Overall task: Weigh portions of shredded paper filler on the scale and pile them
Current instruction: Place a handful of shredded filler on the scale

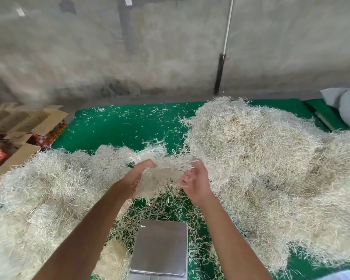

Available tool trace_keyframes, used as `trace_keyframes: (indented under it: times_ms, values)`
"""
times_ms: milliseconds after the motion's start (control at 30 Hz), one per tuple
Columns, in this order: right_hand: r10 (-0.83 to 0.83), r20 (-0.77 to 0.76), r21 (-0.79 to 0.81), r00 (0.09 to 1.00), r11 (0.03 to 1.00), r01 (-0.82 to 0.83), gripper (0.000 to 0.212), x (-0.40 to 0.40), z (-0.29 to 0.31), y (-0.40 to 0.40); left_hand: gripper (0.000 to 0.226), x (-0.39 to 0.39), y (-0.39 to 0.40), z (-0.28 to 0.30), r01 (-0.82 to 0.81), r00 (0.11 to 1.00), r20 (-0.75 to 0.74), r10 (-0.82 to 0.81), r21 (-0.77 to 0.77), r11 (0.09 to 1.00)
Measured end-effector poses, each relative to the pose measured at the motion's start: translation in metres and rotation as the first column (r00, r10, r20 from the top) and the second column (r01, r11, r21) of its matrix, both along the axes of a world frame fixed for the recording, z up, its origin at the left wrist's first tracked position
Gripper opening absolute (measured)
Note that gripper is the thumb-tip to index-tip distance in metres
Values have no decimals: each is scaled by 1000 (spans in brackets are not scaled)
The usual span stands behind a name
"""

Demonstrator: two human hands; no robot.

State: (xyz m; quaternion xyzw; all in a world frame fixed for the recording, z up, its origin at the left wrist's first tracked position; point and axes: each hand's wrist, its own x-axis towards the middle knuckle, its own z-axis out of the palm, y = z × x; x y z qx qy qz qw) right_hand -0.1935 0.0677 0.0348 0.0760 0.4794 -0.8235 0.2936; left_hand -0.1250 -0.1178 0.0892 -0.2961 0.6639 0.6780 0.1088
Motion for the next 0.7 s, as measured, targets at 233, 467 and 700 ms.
trace_keyframes:
  times_ms: [233,467,700]
  values:
    - [-294,-7,232,956,929,287,22,-21,2,2,46,3,-6,-4,-133,989,-54,140,116,984]
    - [-400,97,162,911,910,382,23,-30,10,2,23,-6,-5,-14,-312,938,-103,332,167,935]
    - [-400,-1,287,917,878,383,24,-36,-1,9,23,-18,9,-18,-301,952,-80,296,-59,952]
